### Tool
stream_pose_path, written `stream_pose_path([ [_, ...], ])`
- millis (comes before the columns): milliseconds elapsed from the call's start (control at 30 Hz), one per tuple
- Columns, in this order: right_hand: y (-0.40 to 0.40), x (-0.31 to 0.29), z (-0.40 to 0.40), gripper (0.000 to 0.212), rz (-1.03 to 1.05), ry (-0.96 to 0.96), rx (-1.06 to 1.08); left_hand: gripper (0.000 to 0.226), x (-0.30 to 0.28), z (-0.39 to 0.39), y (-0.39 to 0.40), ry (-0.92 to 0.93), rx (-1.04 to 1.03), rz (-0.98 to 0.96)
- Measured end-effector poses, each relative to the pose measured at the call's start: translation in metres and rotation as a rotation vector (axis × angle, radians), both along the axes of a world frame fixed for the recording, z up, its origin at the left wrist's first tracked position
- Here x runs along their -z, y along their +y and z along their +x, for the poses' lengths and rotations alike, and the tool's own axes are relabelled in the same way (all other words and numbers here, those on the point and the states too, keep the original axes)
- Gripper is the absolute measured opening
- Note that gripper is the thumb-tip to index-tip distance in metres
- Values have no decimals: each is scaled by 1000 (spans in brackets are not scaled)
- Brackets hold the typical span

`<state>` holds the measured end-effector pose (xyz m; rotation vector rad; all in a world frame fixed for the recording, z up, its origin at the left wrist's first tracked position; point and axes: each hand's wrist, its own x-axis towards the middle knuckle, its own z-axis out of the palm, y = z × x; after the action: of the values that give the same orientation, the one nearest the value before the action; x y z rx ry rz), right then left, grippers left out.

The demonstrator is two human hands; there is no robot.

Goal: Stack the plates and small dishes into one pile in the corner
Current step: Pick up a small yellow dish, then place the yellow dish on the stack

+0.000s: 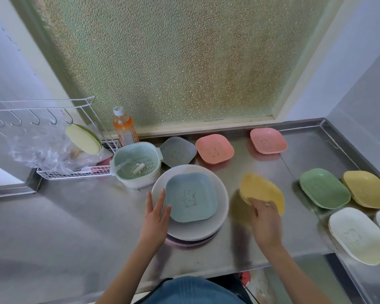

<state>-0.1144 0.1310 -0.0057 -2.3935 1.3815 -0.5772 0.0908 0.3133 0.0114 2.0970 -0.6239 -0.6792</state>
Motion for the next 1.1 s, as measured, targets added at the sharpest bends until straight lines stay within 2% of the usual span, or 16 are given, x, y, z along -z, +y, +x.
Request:
stream_pose_path([
  [100, 24, -31, 38, 36, -317, -220, -257, 50, 2, 0, 1, -3, 5, -18],
  [167, 43, -37, 60, 37, -371, -281, -440, 48, 3, 1, 1, 8, -3, -44],
  [267, 66, -26, 78, 32, -316, -285, -606, 45, 2, 3, 1, 23, -3, -58],
  [367, 76, -14, 81, 31, -245, -204, -647, 44, 1, 6, 2, 29, 1, -53],
  [433, 79, -9, 80, 32, -113, -145, -681, 43, 1, 6, 4, 35, 3, -57],
  [533, 75, -10, 79, 34, 205, -97, -684, 42, -1, 6, 4, 72, -18, -87],
  [567, 72, -11, 79, 31, 255, -71, -677, 42, -2, 5, 4, 94, -31, -102],
  [633, 67, -17, 79, 29, 248, -27, -664, 43, -4, 5, 3, 118, -46, -118],
  [767, 58, -20, 77, 46, 113, 15, -504, 47, -4, 5, 1, 102, -31, -81],
  [900, 46, -11, 77, 56, 273, 193, -451, 48, -5, 3, 0, 130, -42, -84],
  [1000, 49, -10, 80, 54, 357, 144, -418, 48, -5, 5, -1, 131, -41, -87],
  [1100, 46, -8, 79, 54, 343, 73, -417, 47, 1, 7, 3, 149, -51, -123],
])
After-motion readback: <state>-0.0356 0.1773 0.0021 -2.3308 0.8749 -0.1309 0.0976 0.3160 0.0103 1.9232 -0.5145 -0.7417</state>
